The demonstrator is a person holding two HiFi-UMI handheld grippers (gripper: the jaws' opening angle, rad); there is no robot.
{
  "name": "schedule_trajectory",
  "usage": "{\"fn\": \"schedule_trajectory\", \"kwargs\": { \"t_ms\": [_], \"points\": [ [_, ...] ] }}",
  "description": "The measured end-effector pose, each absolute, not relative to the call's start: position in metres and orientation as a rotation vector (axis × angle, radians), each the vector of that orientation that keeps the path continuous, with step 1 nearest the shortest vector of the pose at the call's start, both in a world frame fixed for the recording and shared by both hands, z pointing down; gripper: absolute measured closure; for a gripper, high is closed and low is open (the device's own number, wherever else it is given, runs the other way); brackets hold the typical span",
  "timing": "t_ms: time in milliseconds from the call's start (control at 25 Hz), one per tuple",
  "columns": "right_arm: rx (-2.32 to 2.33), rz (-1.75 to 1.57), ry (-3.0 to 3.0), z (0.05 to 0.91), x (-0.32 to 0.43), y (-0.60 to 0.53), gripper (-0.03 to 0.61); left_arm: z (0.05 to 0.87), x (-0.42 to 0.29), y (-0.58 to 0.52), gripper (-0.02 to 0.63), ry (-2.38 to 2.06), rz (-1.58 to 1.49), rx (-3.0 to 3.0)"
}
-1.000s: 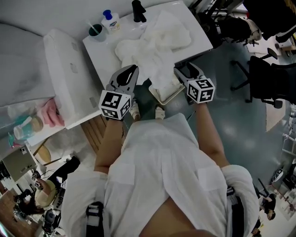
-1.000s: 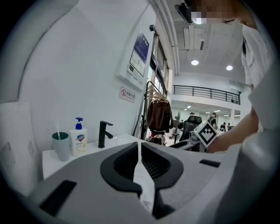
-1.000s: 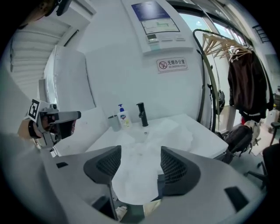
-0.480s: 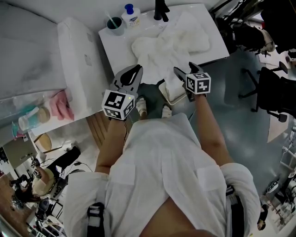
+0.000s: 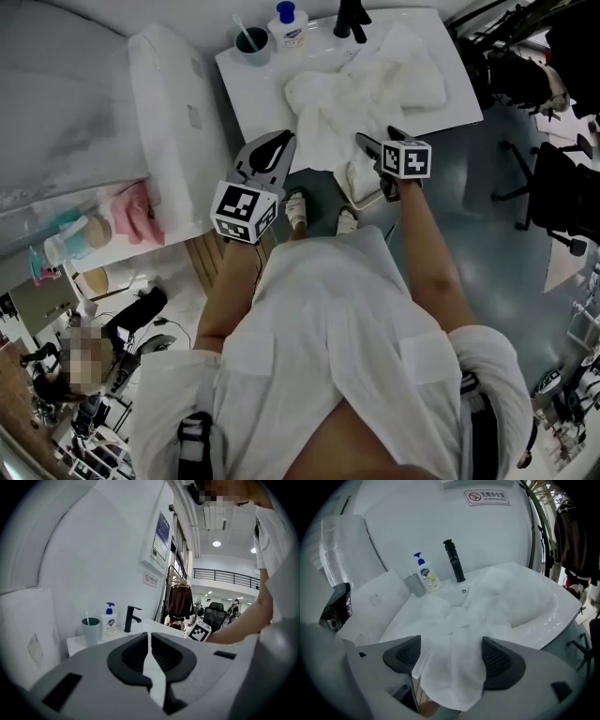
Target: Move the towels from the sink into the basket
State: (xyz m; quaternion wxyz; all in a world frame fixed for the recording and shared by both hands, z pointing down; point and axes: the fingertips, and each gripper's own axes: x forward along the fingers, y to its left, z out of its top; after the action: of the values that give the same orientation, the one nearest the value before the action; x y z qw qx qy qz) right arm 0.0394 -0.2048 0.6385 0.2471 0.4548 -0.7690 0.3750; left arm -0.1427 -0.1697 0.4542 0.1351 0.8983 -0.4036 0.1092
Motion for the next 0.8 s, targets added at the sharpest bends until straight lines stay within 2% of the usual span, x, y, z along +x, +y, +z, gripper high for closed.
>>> {"fn": "schedule_trajectory", "kwargs": {
  "t_ms": [320,520,680,720,800],
  "points": [
    [1.168,0.927,-2.009,0.648,-0.003,-0.203,0.172,0.455,-0.146,-0.178,0.584,-1.115,0.317,2.625],
    [1.185,0.749,-1.881,0.664,-0.004,-0.204,0.173,0.456,-0.147,-0.179,0.584,-1.08,0.323,2.638],
    [1.267,0.742,-1.862,0.665,0.003,-0.207,0.18,0.459,-0.148,-0.18,0.584,-1.059,0.323,2.642],
    [1.284,0.741,-1.855,0.664,0.005,-0.208,0.195,0.46,-0.148,-0.18,0.584,-1.054,0.324,2.642],
    [1.307,0.738,-1.833,0.663,0.012,-0.21,0.27,0.461,-0.149,-0.18,0.584,-1.044,0.327,2.645]
  ]
}}
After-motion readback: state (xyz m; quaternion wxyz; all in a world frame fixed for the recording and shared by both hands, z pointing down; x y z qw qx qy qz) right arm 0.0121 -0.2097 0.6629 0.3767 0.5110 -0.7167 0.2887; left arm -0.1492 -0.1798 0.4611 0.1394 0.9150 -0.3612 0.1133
